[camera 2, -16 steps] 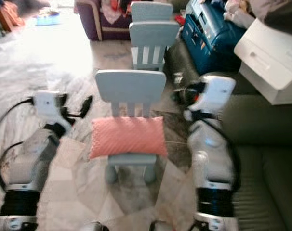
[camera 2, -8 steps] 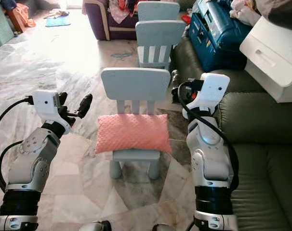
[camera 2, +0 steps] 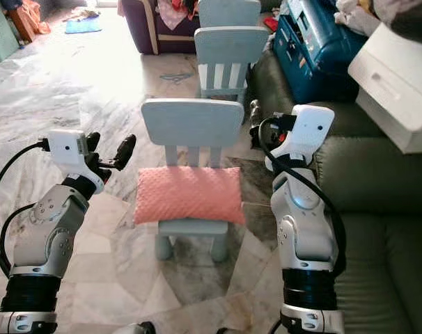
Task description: Move the pillow to the sofa
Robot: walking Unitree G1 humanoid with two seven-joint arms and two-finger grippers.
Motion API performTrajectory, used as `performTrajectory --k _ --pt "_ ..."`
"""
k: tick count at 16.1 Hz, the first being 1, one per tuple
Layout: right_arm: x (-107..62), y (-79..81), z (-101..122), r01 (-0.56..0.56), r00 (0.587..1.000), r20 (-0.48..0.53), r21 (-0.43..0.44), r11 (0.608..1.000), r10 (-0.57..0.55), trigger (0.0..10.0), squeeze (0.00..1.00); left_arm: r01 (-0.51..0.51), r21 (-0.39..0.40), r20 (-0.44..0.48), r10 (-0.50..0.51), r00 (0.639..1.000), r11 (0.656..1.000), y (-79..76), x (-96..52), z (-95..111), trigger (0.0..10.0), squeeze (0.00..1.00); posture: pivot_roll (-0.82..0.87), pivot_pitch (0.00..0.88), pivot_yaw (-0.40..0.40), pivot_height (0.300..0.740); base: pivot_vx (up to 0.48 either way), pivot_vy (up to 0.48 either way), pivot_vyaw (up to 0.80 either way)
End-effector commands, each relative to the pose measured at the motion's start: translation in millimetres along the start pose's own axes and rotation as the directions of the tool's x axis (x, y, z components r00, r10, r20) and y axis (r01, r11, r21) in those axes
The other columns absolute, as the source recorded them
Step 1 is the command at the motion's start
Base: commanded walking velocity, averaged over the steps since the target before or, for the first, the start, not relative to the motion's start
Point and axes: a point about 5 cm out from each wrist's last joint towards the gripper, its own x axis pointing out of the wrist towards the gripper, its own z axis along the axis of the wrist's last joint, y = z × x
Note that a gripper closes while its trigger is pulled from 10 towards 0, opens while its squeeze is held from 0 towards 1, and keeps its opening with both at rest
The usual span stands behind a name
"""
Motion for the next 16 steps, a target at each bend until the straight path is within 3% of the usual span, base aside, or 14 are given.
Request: performTrajectory --k 1,11,16 --pt "0.8 1.0 3.4 0.001 1.000 0.015 -0.001 1.000 -0.001 10.0 0.00 0.014 0.006 0.015 -0.014 1.000 1.000 -1.6 0.8 3.8 10.0 0.00 -0.08 0.121 -0.011 0.740 0.277 0.000 0.00" --pt "0.9 1.1 3.5 0.000 1.000 0.016 -0.001 1.000 0.000 10.0 0.00 0.018 -0.002 0.021 -0.018 1.000 1.000 -2.1 0.6 4.1 10.0 0.00 -0.08 0.121 -0.011 0.740 0.280 0.000 0.00" --pt "-2.3 5.0 0.7 -0.035 0.999 0.007 -0.009 0.999 0.035 10.0 0.00 0.014 -0.030 0.026 -0.014 1.000 0.999 -2.8 -1.6 2.5 10.0 0.00 -0.08 0.130 -0.019 0.740 0.434 0.000 0.00"
